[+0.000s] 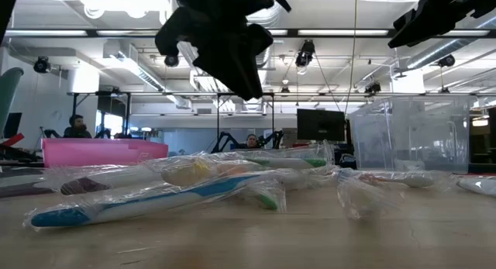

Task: Pick & Place Toothbrushes
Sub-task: Put the green toothbrush into the green bin

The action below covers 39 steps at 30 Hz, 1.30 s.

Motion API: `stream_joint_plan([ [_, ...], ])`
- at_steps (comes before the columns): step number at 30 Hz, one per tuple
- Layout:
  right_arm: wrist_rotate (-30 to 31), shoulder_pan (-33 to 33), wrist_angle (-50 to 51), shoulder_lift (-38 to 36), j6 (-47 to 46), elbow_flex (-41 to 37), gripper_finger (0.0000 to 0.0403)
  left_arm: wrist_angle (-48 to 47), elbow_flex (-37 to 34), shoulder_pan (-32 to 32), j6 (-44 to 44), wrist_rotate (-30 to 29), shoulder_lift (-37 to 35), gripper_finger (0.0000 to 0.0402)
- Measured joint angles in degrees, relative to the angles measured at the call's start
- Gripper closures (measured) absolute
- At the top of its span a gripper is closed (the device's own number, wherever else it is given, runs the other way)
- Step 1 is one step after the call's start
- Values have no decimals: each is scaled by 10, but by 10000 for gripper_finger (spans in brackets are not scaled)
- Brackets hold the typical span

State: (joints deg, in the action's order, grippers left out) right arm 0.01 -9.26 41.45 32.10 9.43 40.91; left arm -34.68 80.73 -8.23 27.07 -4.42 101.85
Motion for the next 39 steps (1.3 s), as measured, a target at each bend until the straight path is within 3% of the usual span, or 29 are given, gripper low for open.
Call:
stream_joint_plan([
  [21, 0, 0, 0, 0, 0, 0, 394, -187, 208, -16, 1, 52, 205, 296],
  [32, 0, 0, 0, 0, 0, 0, 394, -194, 205, -18, 1, 49, 223, 296],
  [39, 0, 0, 0, 0, 0, 0, 394, -193, 202, -18, 2, 8, 223, 309],
])
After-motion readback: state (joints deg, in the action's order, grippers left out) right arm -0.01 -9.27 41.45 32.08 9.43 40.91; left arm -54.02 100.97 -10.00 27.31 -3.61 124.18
